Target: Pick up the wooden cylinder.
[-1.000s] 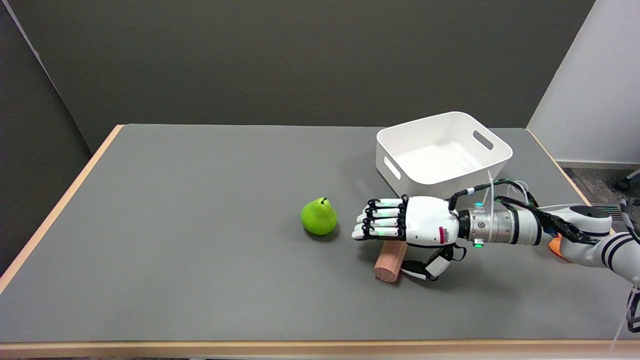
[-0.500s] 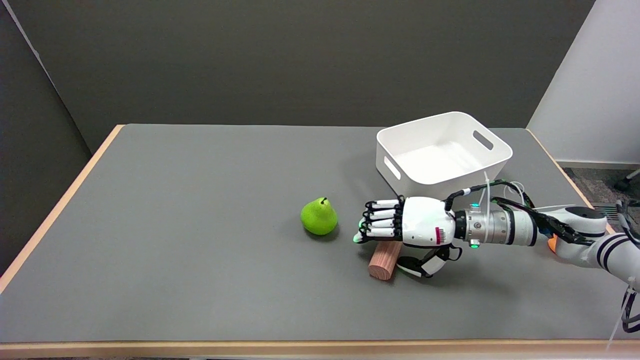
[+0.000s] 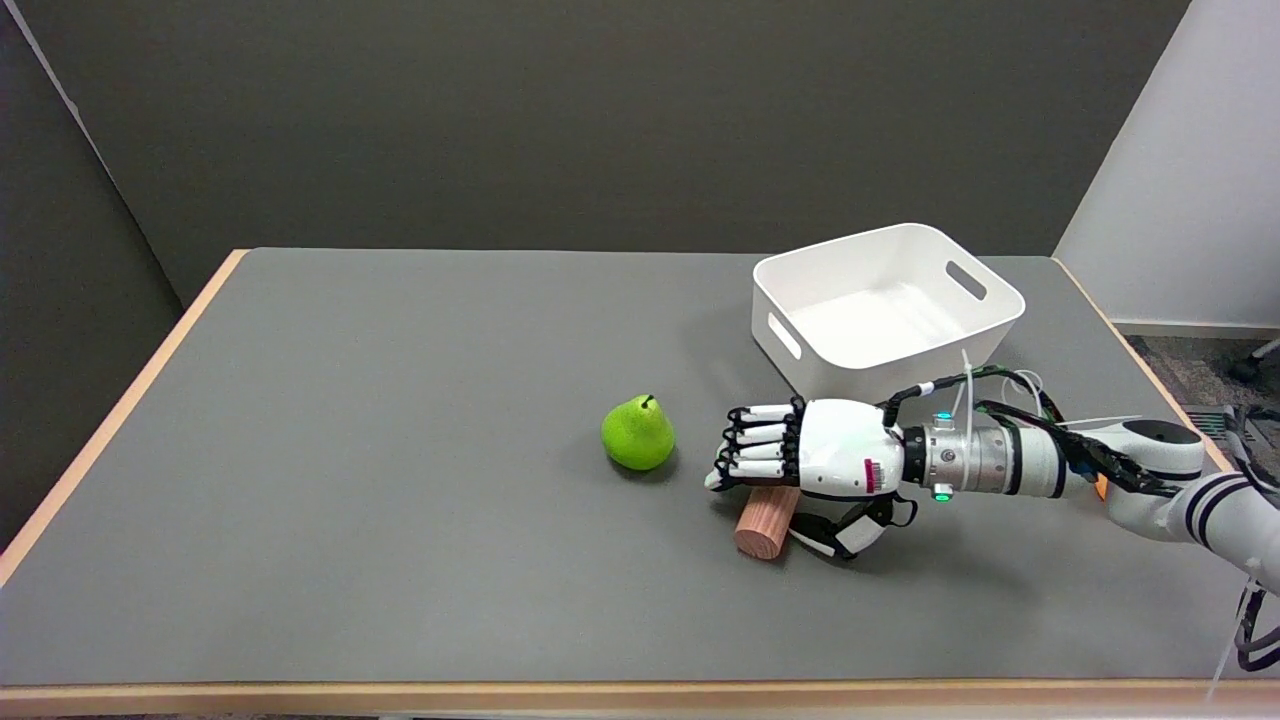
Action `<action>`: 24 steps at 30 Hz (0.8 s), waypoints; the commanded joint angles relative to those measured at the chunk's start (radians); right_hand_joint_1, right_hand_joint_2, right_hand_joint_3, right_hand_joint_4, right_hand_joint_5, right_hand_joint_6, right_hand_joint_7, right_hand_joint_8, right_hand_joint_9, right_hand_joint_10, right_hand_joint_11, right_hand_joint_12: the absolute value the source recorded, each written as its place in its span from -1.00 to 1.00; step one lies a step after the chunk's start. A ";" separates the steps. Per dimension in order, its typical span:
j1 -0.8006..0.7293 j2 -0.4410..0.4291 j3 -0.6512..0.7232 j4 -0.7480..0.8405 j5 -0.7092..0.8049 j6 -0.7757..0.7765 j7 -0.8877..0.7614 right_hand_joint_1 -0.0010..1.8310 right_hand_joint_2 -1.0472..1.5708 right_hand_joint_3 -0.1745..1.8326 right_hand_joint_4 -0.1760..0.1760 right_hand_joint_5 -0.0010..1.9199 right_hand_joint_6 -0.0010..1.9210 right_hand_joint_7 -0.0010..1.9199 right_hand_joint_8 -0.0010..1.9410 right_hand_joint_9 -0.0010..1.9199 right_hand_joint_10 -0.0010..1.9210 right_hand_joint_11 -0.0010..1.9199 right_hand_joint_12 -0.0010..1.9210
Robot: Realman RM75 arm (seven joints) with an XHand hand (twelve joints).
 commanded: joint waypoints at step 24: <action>0.046 -0.020 0.009 -0.010 0.002 -0.055 0.007 0.28 0.71 -0.65 -0.67 -0.41 0.59 -0.12 0.45 -0.23 0.39 -0.49 0.96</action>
